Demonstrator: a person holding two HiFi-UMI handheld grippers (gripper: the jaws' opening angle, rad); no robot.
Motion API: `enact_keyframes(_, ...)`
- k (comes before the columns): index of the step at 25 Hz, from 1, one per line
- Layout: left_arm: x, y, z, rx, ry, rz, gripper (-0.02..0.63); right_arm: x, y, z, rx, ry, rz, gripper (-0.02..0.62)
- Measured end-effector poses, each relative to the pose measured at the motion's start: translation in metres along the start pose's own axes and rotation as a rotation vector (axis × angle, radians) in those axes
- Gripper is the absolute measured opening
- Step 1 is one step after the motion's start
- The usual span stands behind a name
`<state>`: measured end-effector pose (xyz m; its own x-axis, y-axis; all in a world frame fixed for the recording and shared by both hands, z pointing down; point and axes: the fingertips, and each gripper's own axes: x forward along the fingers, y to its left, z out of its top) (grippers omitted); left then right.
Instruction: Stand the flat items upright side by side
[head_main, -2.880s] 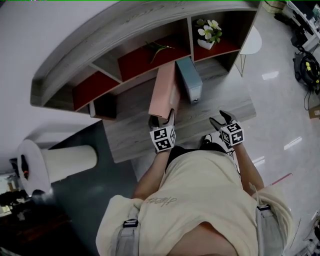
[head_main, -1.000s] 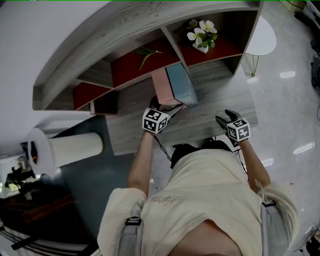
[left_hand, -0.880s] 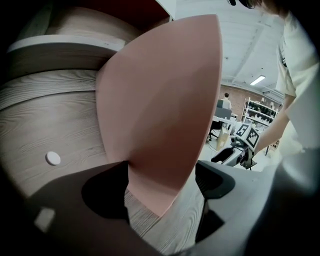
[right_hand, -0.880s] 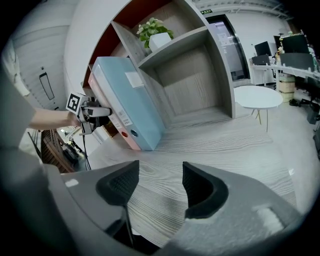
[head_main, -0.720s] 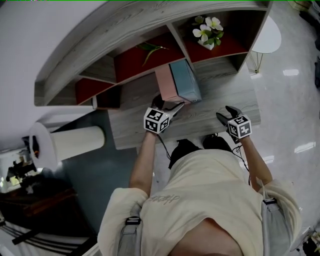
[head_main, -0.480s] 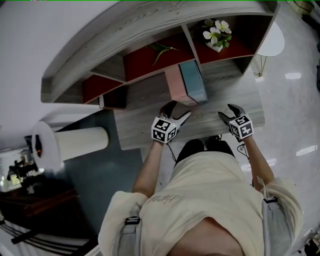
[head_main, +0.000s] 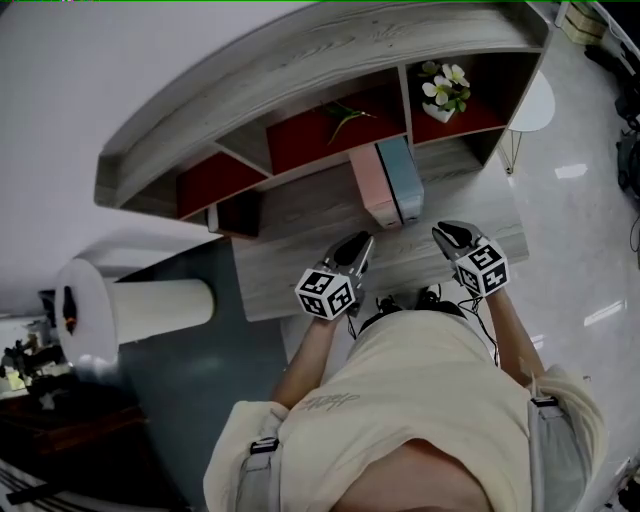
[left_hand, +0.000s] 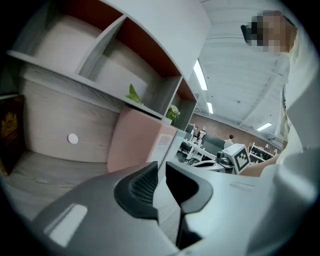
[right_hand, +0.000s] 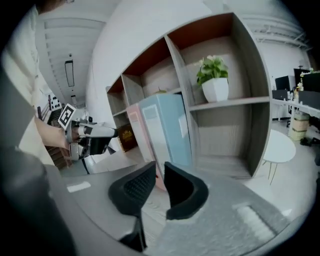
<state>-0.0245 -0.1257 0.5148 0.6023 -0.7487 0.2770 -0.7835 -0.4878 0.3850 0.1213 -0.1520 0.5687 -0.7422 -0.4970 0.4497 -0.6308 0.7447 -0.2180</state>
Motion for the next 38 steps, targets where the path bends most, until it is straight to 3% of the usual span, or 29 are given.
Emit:
enact_keyframes(2,-0.007,-0.003,0.020,0.064,-0.016,0.020,0.012,-0.010,0.002,0.023,-0.025,-0.029,-0.030,0.002)
enact_keyframes(7,-0.017,-0.005,0.061,0.223,-0.032,0.093,0.012,-0.039,0.000,0.085,-0.113,-0.128,-0.104,0.002)
enact_keyframes(11,-0.030,0.008,0.099,0.267,-0.110,0.178,0.012,-0.062,0.022,0.142,-0.231,-0.245,-0.120,0.002)
enact_keyframes(15,-0.036,0.013,0.137,0.273,-0.203,0.241,0.012,-0.069,0.037,0.176,-0.358,-0.222,-0.169,0.002)
enact_keyframes(20,-0.038,0.002,0.174,0.296,-0.253,0.266,0.012,-0.074,0.049,0.214,-0.328,-0.304,-0.136,0.002)
enact_keyframes(28,-0.053,-0.023,0.221,0.346,-0.317,0.268,0.012,-0.093,0.065,0.253,-0.309,-0.475,-0.162,0.002)
enact_keyframes(38,-0.074,-0.007,0.196,0.312,-0.294,0.326,0.012,-0.085,0.077,0.232,-0.346,-0.458,-0.166,0.002)
